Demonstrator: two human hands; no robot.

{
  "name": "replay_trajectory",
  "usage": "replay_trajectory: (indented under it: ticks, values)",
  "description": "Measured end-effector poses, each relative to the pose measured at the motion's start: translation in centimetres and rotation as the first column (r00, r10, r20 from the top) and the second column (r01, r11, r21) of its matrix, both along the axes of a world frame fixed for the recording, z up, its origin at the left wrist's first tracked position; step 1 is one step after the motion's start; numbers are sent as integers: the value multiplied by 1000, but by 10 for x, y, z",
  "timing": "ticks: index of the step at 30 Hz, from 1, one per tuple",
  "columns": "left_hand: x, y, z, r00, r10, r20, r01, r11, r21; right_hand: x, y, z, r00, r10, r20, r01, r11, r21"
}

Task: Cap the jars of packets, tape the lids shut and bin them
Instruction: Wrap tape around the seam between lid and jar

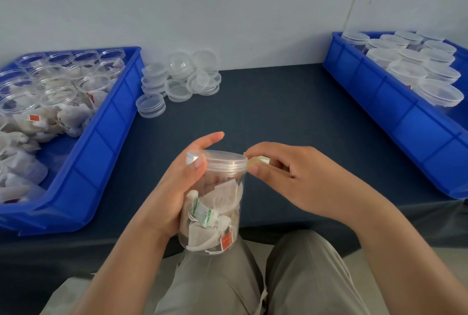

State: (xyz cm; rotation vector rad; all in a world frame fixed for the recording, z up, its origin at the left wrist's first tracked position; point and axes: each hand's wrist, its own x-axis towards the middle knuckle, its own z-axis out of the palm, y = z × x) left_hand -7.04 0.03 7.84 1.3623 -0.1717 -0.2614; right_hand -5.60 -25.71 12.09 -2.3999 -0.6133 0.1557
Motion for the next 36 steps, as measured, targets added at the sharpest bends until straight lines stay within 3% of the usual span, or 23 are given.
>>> replay_trajectory:
  ticks: [8,14,16,19,25,28,30,33,36]
  values:
    - [6,4,5,984,57,169,-106,949,296,-9,11,-9,997,-58,42,60,997,-45]
    - [-3,-5,3,955,56,291,-190,868,458,-10,18,-15,982,-155,105,156,988,2]
    - [-7,-17,-1,939,128,320,-281,820,498,-10,21,-15,978,-165,127,166,986,-3]
    - [-8,-30,-6,869,274,413,-462,747,477,-11,23,-16,977,-157,145,166,985,-53]
    - [-5,-36,-6,798,342,496,-573,685,450,-11,22,-19,977,-109,182,135,980,-143]
    - [-5,-33,-5,764,353,540,-613,656,439,-9,21,-22,988,-86,129,97,992,-86]
    - [-3,-27,-5,762,364,535,-619,652,438,-8,17,-24,996,-55,72,59,997,-53]
    - [-2,-17,-5,776,350,524,-605,648,463,-8,12,-28,1000,8,14,-6,993,-121]
    - [-1,-10,-6,821,304,483,-544,671,503,-8,13,-30,999,-6,41,12,989,-145]
